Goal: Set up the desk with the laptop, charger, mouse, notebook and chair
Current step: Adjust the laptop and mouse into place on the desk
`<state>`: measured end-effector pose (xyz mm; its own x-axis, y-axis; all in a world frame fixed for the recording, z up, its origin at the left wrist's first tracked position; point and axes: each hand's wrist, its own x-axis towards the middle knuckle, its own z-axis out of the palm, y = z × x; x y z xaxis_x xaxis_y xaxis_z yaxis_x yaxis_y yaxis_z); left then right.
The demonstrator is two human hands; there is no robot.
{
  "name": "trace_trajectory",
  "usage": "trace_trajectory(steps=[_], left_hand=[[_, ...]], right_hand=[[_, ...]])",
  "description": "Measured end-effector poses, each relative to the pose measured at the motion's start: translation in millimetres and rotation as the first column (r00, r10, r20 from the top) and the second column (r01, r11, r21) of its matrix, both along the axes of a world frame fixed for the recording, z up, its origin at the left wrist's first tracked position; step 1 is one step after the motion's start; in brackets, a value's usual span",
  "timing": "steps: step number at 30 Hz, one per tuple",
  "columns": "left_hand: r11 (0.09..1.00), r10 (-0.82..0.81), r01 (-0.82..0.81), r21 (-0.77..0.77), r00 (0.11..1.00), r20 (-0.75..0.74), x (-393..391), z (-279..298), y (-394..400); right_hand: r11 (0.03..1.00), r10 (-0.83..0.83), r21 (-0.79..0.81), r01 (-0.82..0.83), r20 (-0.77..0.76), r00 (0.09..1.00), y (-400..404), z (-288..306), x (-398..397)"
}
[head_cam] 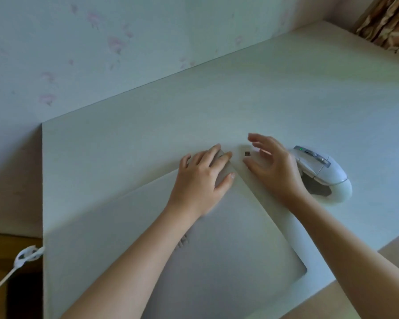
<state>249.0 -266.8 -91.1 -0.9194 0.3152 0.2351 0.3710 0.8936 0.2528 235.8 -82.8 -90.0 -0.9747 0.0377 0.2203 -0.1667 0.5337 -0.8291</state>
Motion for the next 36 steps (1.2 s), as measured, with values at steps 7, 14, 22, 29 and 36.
trace_trajectory(steps=[7,14,22,29,36], left_hand=[[1.0,0.016,-0.016,0.006,0.998,0.067,2,5,0],[0.994,0.106,-0.105,-0.017,0.989,0.105,8,11,6],[0.931,0.35,-0.356,0.078,0.934,0.072,10,9,19],[0.896,0.413,-0.418,0.15,0.909,0.061,8,10,24],[0.772,0.568,-0.619,0.145,0.774,0.282,-22,13,42]], right_hand=[[0.934,-0.049,0.35,0.069,-0.065,0.997,2,-11,-5],[0.96,0.107,0.269,-0.081,-0.086,0.99,14,-10,-13],[0.89,0.242,0.423,-0.17,-0.121,0.963,-5,-11,-29],[0.965,0.253,-0.049,-0.258,-0.096,0.963,10,-11,-23],[0.93,0.306,-0.247,-0.272,0.11,0.946,20,-6,-17]])
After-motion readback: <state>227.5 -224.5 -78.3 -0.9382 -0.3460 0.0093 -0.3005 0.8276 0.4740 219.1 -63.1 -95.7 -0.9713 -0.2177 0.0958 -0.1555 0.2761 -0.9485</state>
